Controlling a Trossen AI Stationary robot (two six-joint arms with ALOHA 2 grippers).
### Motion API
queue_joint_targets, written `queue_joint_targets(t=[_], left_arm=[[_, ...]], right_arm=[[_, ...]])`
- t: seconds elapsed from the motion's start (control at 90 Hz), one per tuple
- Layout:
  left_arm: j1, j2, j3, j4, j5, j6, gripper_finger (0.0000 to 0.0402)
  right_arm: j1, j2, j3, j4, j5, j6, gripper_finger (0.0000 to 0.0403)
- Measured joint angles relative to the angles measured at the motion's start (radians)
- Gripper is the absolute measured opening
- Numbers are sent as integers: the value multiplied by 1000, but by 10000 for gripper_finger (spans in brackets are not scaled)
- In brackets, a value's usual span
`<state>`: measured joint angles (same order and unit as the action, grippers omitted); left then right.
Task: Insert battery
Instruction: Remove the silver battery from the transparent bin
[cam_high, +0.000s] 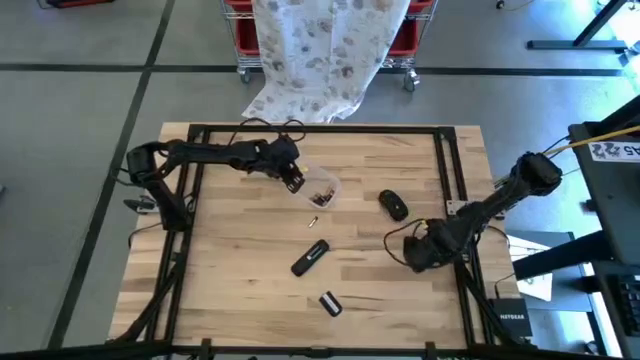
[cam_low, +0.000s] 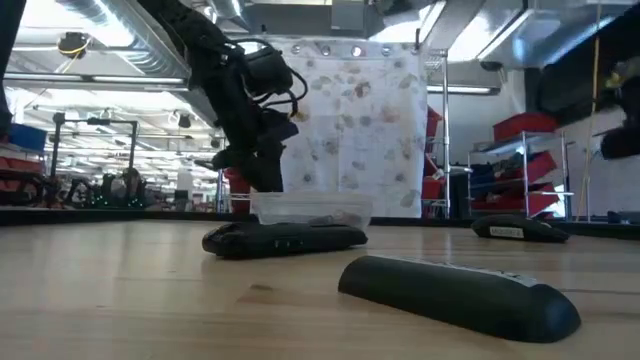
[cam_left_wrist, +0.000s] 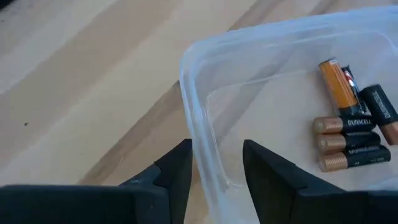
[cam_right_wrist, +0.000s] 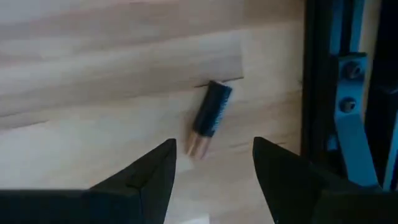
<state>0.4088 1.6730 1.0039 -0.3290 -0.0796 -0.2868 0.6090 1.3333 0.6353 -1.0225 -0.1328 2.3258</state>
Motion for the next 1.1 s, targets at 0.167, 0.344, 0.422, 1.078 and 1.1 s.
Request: queue_joint_targets(t=[0.167,0.344,0.422,1.078,1.1], left_arm=[[0,0,0,-4,12,9,123],[0,0,0,-10,25,7,123],[-1,0,0,-16,26,7,123],[0,0,0,-27,24,-5,123],[2,0,0,-29,23,-6,123]], right_arm=[[-14,9,-71,80,6,-1,195],[-21,4,-111,133,30,-8,182],[-19,5,-111,142,44,-18,153],[-25,-104,38,133,435,-188,16],[-34,-113,51,137,467,-202,16]])
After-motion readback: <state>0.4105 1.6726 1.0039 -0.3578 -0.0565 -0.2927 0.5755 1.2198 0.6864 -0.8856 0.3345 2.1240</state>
